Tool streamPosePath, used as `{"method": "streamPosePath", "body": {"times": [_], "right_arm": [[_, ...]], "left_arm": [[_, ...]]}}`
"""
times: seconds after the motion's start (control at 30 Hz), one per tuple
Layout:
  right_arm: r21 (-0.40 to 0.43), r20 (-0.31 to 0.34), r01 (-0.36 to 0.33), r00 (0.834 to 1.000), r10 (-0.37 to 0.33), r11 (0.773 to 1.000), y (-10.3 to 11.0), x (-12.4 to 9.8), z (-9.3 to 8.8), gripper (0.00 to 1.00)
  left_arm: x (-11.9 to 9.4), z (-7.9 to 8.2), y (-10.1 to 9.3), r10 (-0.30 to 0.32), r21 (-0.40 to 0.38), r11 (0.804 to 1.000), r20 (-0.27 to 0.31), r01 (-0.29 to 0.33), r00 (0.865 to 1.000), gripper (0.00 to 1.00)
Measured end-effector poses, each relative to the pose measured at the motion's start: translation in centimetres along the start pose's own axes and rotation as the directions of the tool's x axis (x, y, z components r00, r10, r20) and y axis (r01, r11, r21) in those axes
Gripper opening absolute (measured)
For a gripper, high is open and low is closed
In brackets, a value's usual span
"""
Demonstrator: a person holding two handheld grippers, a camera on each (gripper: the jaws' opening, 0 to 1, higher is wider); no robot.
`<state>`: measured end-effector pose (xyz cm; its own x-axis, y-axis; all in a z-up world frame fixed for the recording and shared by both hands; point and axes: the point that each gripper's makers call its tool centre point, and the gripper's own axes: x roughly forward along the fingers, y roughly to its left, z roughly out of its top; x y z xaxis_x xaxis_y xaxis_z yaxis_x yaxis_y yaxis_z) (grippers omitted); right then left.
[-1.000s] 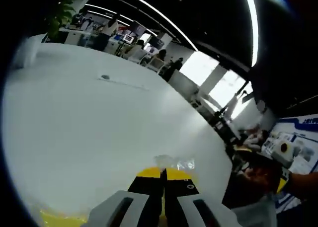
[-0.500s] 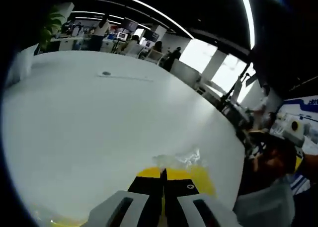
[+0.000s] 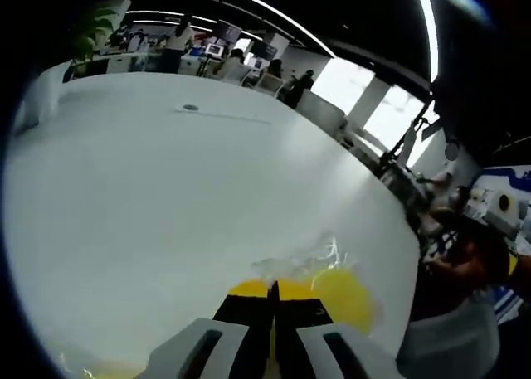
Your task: Compare the silicone blocks by pressing each to a similar depth, holding the contact briefly, and releasing to observe deformation and rebound differences across the visible hardness samples.
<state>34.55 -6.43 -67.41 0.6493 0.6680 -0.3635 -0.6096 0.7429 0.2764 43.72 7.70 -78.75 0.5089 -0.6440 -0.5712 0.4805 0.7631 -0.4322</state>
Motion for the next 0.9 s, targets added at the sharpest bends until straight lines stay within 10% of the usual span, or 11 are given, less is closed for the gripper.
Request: {"method": "streamPosePath", "body": {"times": [0.53, 0.7, 0.9], "right_arm": [[0.012, -0.001, -0.007, 1.000, 0.007, 1.000, 0.4, 0.1, -0.3, 0.96], [0.010, 0.000, -0.015, 1.000, 0.015, 1.000, 0.3, 0.4, -0.1, 0.96], [-0.058, 0.004, -0.006, 1.000, 0.006, 0.998, -0.1, 0.7, 0.6, 0.96]], "left_arm": [[-0.1, -0.3, 0.7, 0.022, -0.020, 1.000, -0.040, -0.023, 0.999, 0.04], [-0.8, 0.4, 1.7, 0.047, -0.024, 0.999, -0.016, -0.047, 0.999, 0.30], [-3.8, 5.2, 0.8, -0.068, 0.062, 0.996, 0.159, 0.059, 0.985, 0.72]]}}
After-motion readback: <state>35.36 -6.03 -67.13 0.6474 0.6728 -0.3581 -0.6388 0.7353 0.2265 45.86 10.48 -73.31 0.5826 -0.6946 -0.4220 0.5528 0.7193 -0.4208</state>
